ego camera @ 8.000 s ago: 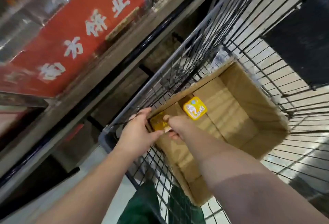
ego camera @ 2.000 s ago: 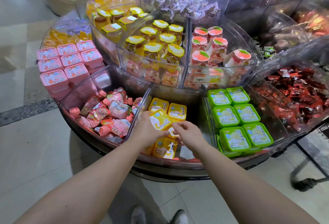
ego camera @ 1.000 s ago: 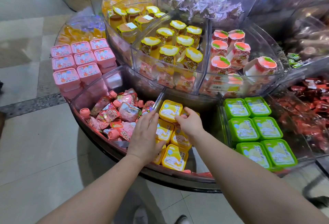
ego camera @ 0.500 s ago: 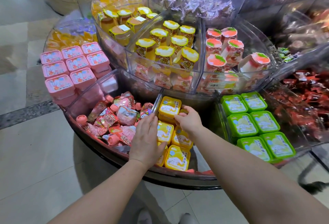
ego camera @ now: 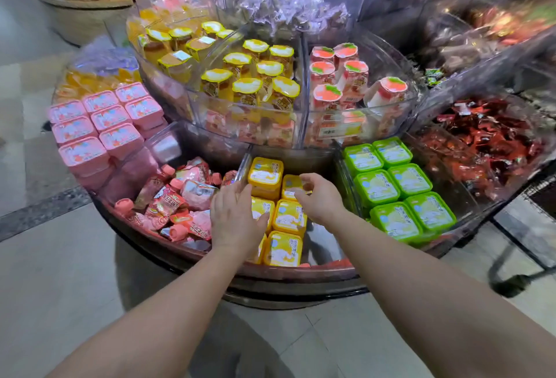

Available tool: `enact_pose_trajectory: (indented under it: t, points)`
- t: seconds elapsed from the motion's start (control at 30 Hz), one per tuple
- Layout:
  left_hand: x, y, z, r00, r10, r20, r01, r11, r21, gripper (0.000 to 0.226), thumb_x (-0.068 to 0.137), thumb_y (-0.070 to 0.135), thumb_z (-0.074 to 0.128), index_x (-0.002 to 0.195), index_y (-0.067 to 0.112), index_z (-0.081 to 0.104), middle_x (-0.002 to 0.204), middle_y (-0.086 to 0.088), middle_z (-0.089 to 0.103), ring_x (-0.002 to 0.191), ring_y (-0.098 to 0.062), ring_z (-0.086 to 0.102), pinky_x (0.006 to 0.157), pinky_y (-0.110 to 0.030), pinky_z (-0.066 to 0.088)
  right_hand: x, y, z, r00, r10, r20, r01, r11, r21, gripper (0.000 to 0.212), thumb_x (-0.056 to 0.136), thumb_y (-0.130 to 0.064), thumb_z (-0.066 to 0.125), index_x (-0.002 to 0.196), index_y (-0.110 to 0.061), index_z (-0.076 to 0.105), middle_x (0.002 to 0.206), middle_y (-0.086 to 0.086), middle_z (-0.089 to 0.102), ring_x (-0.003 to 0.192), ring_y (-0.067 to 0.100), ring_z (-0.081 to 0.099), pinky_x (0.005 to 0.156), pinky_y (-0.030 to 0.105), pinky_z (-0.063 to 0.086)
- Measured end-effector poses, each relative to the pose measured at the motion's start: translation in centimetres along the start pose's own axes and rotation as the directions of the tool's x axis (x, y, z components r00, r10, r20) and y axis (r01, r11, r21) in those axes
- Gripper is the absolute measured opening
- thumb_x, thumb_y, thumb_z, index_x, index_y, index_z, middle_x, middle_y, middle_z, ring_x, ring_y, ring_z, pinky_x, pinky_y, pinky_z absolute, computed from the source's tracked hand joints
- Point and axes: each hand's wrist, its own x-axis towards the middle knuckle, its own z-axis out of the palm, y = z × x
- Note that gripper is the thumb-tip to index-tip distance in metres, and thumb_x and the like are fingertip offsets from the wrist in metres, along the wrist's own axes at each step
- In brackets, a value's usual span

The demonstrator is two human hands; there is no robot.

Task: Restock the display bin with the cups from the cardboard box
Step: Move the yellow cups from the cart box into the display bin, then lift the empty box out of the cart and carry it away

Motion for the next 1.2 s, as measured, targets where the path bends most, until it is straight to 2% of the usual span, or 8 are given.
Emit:
enact_pose_trajectory:
  t: [0.17,0.3,0.47,0.6,0.67,0.8,0.97,1.2]
  points:
    - [1.8,6.2,-0.8,1.0,-0.02,0.015,0.019,0.997,0.071,0.065,0.083,0.051,0.06,0.138,0.021,0.043,0.149,-0.01,0.033,0.137,-0.03,0.025,0.114,-0.046,0.016,-1.5,0.9,-6.0,0.989,-0.135,-0.065,0.135,0.991,-0.004,0.048,0.089,-0.019,0.063,0.135,-0.016,0.052,0.131,0.006,0.059,0.12,0.021,0.056,0.1,0.028,0.041]
    - [3.4,16.0,-1.1,0.999,0.033,0.006,-0.033,0.999,0.033,0.065,0.083,0.054,0.057,0.138,0.023,0.043,0.148,-0.009,0.035,0.136,-0.03,0.027,0.114,-0.044,0.017,-3.3,5.5,-14.8,0.958,-0.2,-0.205,0.176,0.976,-0.13,0.051,0.086,-0.024,0.065,0.135,-0.015,0.052,0.134,0.008,0.057,0.127,0.023,0.048,0.106,0.03,0.034]
    - [2.2,32.5,1.0,0.979,0.196,0.063,-0.196,0.981,-0.011,0.065,0.083,0.057,0.054,0.137,0.022,0.043,0.143,-0.01,0.039,0.131,-0.032,0.033,0.111,-0.043,0.024,-7.1,15.9,-28.3,0.918,-0.096,-0.384,0.007,0.974,-0.226,0.055,0.082,-0.035,0.066,0.134,-0.018,0.054,0.126,0.011,0.06,0.121,0.03,0.05,0.104,0.037,0.04]
    - [0.2,44.2,3.9,0.921,0.382,0.075,-0.381,0.924,-0.031,0.065,0.082,0.058,0.055,0.133,0.019,0.047,0.137,-0.013,0.045,0.127,-0.034,0.038,0.109,-0.044,0.03,-10.3,23.8,-37.2,0.87,0.013,-0.492,-0.138,0.966,-0.219,0.052,0.081,-0.043,0.064,0.128,-0.021,0.057,0.119,0.01,0.062,0.119,0.032,0.052,0.1,0.041,0.044]
    - [-0.8,49.1,5.2,0.901,0.427,0.074,-0.427,0.904,-0.019,0.062,0.08,0.061,0.055,0.128,0.022,0.051,0.133,-0.012,0.049,0.123,-0.033,0.043,0.105,-0.044,0.033,-11.3,27.2,-40.6,0.842,0.041,-0.537,-0.203,0.948,-0.245,0.054,0.082,-0.044,0.064,0.131,-0.021,0.054,0.125,0.013,0.06,0.121,0.032,0.051,0.102,0.04,0.042]
    - [-1.0,56.8,8.6,0.852,0.504,0.138,-0.504,0.863,-0.044,0.057,0.08,0.06,0.051,0.124,0.023,0.052,0.134,-0.012,0.049,0.125,-0.033,0.042,0.106,-0.044,0.033,-11.6,33.3,-45.5,0.788,0.13,-0.601,-0.321,0.921,-0.222,0.064,0.086,-0.051,0.057,0.144,-0.029,0.039,0.146,0.011,0.04,0.136,0.033,0.032,0.11,0.041,0.033]
    - [1.0,64.8,13.2,0.809,0.548,0.21,-0.546,0.834,-0.076,0.066,0.084,0.061,0.049,0.138,0.025,0.04,0.143,-0.011,0.04,0.133,-0.032,0.033,0.112,-0.045,0.025,-9.2,38.9,-50.7,0.754,0.146,-0.641,-0.398,0.878,-0.268,0.063,0.088,-0.05,0.057,0.145,-0.031,0.036,0.148,0.009,0.037,0.136,0.031,0.031,0.11,0.043,0.031]
    - [7.6,77.2,19.1,0.725,0.621,0.298,-0.604,0.781,-0.156,0.064,0.09,0.056,0.046,0.143,0.025,0.031,0.15,-0.011,0.029,0.139,-0.031,0.023,0.114,-0.045,0.017,-2.2,45.5,-60.1,0.705,0.253,-0.662,-0.51,0.83,-0.225,0.063,0.09,-0.049,0.056,0.146,-0.03,0.034,0.151,0.011,0.035,0.139,0.032,0.029,0.114,0.045,0.028]
